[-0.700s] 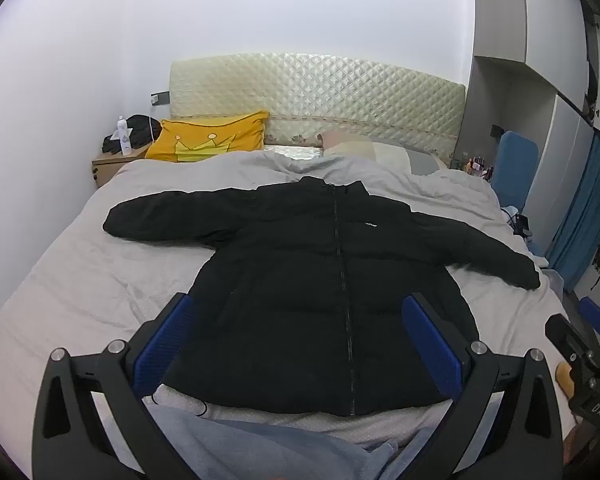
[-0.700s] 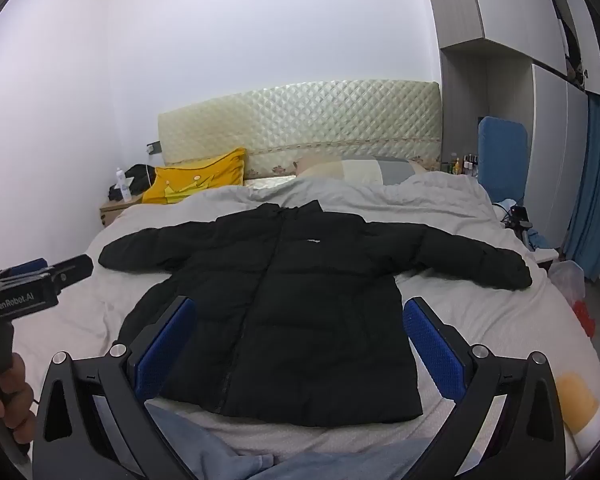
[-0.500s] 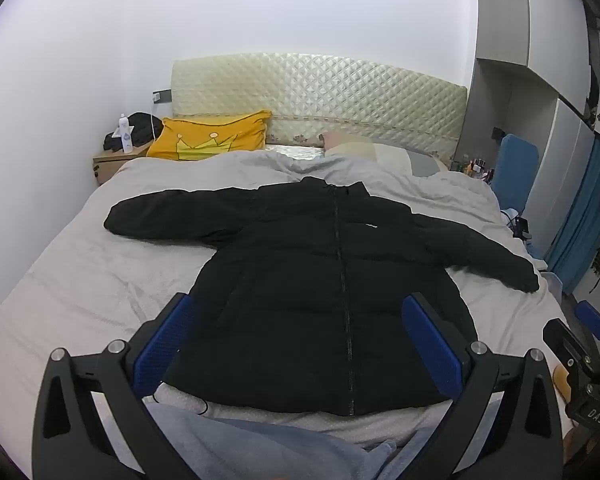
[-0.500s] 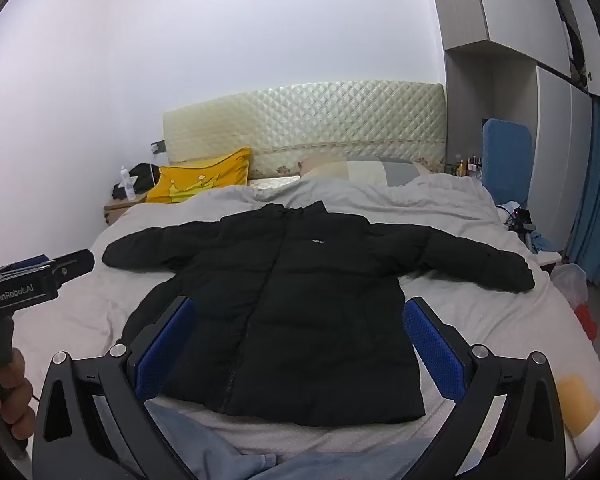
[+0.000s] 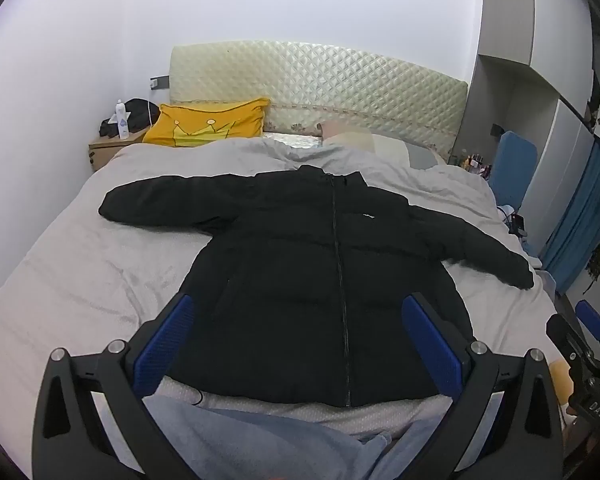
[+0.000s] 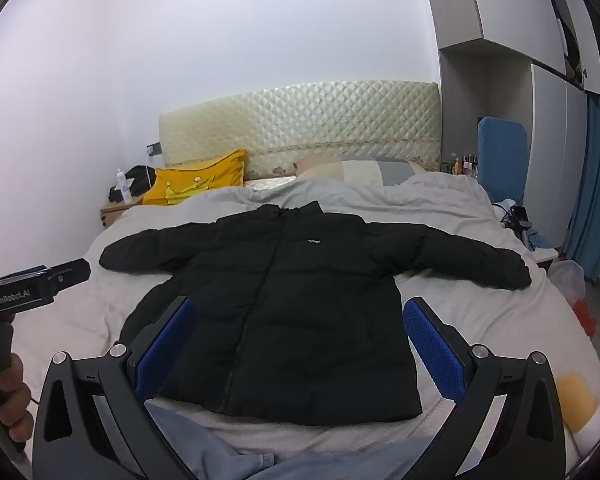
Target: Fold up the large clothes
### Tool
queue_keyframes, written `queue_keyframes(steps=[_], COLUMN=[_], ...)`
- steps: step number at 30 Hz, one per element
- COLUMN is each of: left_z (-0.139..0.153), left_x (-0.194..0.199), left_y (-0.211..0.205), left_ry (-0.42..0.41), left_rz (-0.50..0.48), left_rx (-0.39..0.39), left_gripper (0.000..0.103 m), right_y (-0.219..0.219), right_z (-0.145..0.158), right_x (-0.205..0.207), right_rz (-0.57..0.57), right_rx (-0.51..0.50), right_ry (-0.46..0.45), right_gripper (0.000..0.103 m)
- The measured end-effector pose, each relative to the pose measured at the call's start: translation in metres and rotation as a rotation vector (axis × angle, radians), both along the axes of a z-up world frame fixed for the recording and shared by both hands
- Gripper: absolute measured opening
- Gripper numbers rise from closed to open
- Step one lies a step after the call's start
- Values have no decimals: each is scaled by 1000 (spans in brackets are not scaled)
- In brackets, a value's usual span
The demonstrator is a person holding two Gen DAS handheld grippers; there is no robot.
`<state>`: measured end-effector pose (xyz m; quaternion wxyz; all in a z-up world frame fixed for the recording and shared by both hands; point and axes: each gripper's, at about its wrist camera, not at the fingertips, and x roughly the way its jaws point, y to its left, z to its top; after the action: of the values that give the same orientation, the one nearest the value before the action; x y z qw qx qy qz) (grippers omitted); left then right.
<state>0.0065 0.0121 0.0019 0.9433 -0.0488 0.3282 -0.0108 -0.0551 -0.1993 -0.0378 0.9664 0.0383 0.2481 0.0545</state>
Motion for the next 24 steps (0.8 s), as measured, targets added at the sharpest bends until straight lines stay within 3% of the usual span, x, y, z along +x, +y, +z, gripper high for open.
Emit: queue_keyframes(steps=[12,17,24], left_z=[-3,-2,-1], left_x=[-4,-8,-9], left_y=[-2,-8,-6], left_ry=[-16,-29,-22], left_rz=[-8,21,8], left_rx=[3,67,43], left_gripper=[103,103,103], right_y=[2,2,1], right_z=[4,4,4], right_x=[0,-1,-1], right_rz=[-10,-13,-17], right_rx=[-3,-2,-1], right_ry=[4,3,8], right_gripper=[103,103,103])
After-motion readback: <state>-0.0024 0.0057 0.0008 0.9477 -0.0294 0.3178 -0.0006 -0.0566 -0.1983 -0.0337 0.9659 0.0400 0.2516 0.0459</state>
